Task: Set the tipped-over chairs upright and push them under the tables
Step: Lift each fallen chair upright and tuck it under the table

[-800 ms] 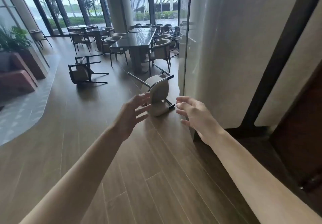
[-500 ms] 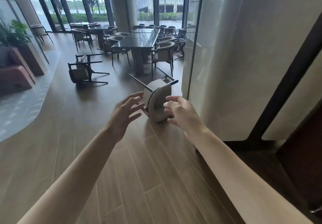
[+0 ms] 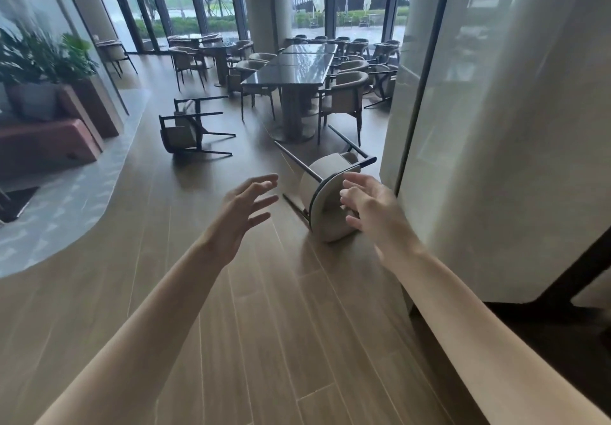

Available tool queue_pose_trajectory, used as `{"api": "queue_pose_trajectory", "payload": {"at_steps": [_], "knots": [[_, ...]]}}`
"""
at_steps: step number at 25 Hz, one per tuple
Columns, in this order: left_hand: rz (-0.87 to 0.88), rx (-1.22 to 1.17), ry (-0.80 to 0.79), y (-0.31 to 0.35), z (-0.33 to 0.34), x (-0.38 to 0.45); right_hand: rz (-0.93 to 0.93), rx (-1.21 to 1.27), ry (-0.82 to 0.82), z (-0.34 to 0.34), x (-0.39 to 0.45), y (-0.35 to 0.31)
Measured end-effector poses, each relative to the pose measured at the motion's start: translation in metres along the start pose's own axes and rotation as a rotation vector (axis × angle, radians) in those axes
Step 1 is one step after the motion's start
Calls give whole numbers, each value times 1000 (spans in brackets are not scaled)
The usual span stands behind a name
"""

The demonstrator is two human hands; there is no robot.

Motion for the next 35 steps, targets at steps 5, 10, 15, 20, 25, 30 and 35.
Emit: {"api": "queue_pose_trajectory", "payload": {"at_steps": [5, 10, 15, 20, 25, 30, 35], "knots": [[-43, 43, -62, -14, 41, 93, 23, -2, 59, -37, 99, 16], [-43, 56, -46, -8, 84, 211, 25, -26, 46, -72, 217, 12], [-34, 69, -58, -5, 129, 314, 42, -60, 37, -105, 321, 12], [-67, 91, -39, -16, 143, 393, 70, -105, -25, -111, 403, 24], [-93, 100, -31, -30, 145, 473, 86, -114, -44, -108, 491, 40], [-70, 118, -32, -39, 142, 586, 32, -174, -88, -95, 602, 41], [-46, 114, -42, -39, 149, 719, 27, -259, -87, -95, 718, 33]]}}
Point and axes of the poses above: each hand's wrist, its own x-axis towards the middle knuckle, its own z-axis out of the palm, y = z × x, the point moved 3 cm from there along x, towards the middle knuckle, and after that the axes turned 5 degrees about x, right-handed, at the moved point
